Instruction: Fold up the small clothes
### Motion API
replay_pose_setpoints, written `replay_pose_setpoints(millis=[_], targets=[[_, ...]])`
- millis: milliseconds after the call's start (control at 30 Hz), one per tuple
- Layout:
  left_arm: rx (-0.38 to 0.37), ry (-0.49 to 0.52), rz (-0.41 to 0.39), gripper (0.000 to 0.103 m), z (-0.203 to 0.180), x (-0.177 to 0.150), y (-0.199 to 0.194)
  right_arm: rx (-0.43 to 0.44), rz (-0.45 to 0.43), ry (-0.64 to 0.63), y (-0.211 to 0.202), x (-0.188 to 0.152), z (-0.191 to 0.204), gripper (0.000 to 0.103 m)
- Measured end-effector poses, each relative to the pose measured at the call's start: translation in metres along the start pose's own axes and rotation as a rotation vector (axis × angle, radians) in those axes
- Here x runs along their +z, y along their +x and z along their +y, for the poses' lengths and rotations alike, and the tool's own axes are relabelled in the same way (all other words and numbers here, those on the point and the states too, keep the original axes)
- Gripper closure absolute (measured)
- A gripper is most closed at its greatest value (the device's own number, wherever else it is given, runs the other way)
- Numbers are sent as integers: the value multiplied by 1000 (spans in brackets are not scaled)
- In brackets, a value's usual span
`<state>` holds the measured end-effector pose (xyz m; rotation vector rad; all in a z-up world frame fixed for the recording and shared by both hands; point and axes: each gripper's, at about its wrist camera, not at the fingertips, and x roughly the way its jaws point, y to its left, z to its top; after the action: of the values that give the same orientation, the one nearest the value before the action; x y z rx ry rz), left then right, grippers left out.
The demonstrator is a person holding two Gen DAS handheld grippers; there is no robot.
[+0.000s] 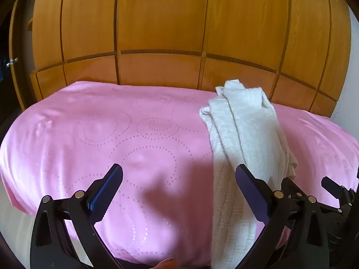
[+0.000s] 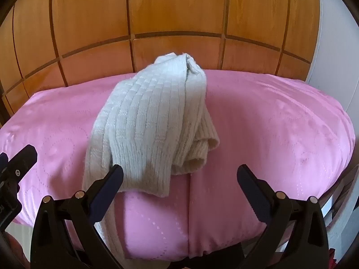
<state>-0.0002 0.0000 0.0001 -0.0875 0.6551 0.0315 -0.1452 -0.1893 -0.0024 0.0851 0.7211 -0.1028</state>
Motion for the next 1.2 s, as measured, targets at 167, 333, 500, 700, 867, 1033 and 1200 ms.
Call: replay_pose_setpoints(millis=[167, 333, 500, 700, 867, 1033, 1200], targets=[[-4, 8, 10, 4, 0, 0, 1, 13, 0, 0, 4, -4, 2, 2], [0, 10, 9, 4, 7, -10, 1, 18, -6, 19, -2, -10, -1, 2], [10, 25, 17, 4, 4, -11, 3, 16, -11, 46, -9, -11, -11, 2], [5, 28, 16, 4, 6, -13, 1, 54, -61, 12, -30, -19, -9, 2], [11, 23, 23, 4, 6, -11, 1, 124, -96, 36, -43, -21, -17, 2], [18, 27, 33, 4, 3, -8, 4, 114, -108, 12, -43, -22, -13, 2], [20, 20, 39, 4, 3, -8, 6, 88, -67, 71, -29, -18, -28, 2]])
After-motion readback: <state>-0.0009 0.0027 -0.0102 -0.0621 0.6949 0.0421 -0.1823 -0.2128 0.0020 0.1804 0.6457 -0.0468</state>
